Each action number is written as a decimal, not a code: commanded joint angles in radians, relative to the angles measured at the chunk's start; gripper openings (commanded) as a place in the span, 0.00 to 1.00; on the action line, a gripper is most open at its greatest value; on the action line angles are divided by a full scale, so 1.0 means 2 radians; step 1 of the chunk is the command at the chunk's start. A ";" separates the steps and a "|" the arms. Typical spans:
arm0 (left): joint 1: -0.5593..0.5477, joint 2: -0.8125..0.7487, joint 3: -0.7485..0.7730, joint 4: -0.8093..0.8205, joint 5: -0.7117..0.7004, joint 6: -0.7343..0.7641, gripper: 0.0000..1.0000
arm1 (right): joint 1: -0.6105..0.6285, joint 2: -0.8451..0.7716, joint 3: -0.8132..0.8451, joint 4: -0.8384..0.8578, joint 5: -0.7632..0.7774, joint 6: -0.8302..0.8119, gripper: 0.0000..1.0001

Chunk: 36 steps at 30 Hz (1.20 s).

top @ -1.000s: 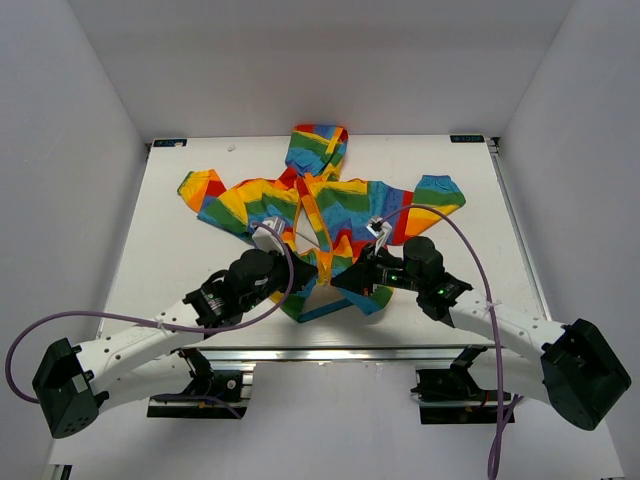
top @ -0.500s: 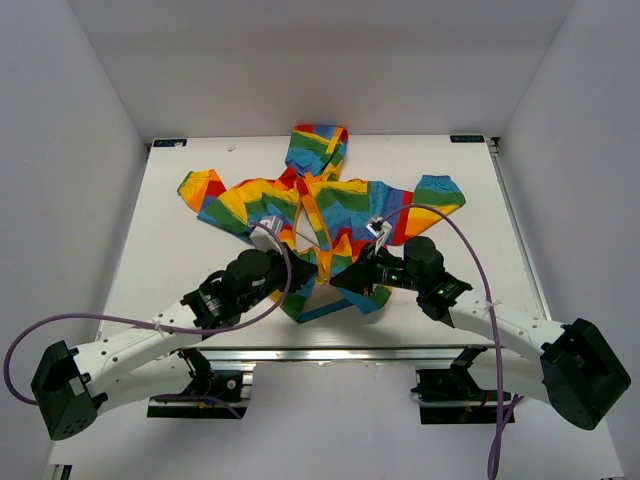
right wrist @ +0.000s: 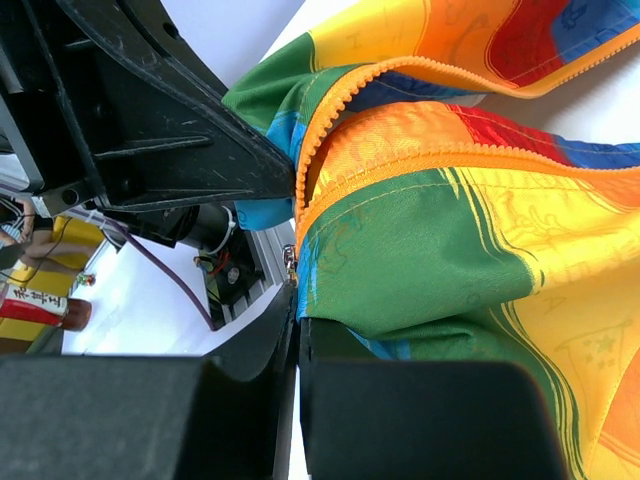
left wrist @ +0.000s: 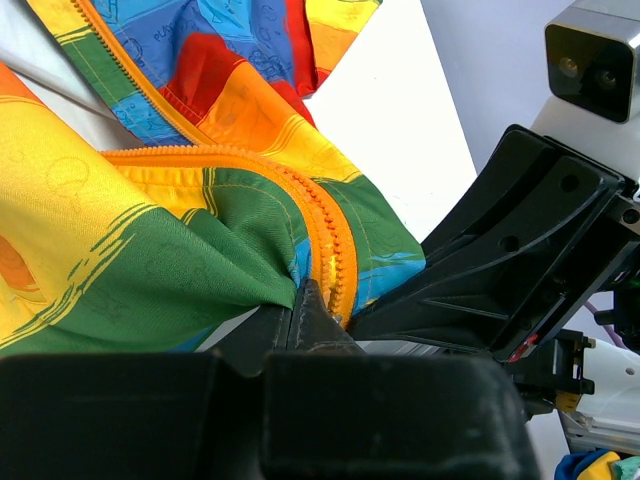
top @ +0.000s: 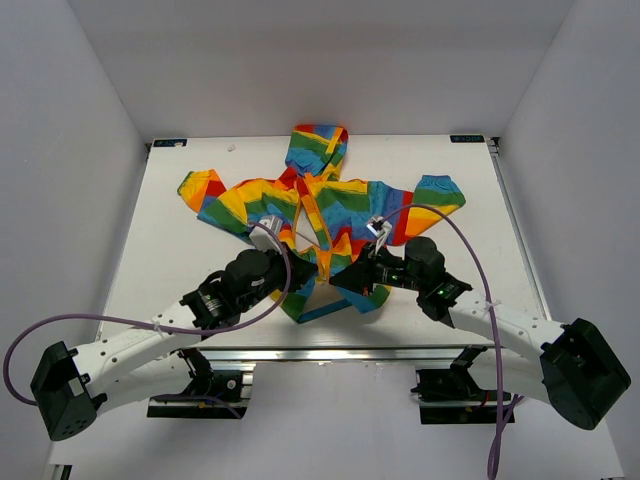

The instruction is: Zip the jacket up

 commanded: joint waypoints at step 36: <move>0.001 -0.003 -0.012 0.050 0.042 -0.014 0.00 | 0.003 -0.012 -0.035 0.130 0.067 0.077 0.00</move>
